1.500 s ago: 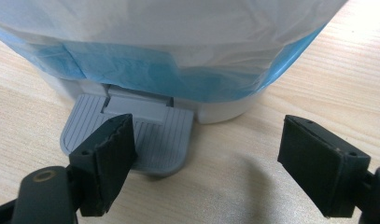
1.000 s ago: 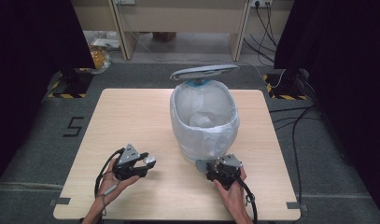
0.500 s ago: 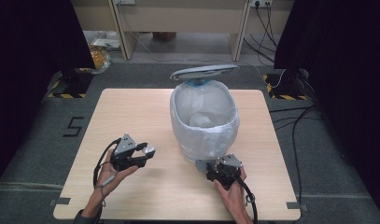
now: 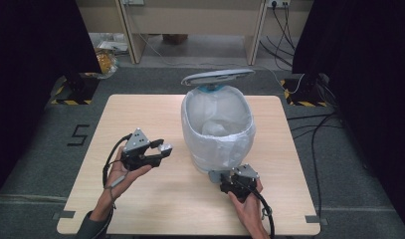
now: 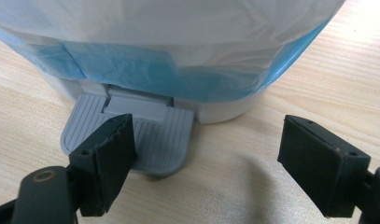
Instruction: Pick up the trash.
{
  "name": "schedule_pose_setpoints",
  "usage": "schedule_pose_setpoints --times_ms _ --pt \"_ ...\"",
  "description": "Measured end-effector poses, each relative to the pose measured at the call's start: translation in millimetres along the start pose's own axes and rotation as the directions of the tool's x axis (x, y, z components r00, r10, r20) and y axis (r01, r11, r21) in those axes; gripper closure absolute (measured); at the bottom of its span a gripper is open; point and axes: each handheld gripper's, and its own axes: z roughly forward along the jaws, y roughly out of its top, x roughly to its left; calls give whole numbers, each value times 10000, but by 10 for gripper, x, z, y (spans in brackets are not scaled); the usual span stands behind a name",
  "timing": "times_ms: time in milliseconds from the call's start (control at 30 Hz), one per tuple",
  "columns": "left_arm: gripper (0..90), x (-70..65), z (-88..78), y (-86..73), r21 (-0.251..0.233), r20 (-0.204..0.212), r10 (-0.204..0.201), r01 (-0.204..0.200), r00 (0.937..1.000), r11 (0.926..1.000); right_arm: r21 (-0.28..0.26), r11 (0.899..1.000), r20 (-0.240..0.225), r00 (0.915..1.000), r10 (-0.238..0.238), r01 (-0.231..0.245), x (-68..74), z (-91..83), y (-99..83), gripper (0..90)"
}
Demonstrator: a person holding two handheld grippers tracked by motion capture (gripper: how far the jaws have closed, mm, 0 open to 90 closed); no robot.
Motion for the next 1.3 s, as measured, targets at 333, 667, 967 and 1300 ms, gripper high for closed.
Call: schedule_pose_setpoints --times_ms 333,667,967,1300 --pt "535 40 -73 284 -500 229 100 -88 9997 9987 5 10000 -8 10000 -14 14 -2 0 1 189" --pt "534 77 -181 580 -842 241 388 -366 9990 9958 27 10000 -36 10000 62 -62 1 -2 0 189" --pt "534 27 -219 805 -940 191 730 -709 9971 9930 40 10000 -62 10000 64 -64 0 -3 1 189" --pt "534 -16 -161 955 -1050 425 790 -742 9960 9917 26 10000 -97 9999 80 -80 -5 -1 1 189"
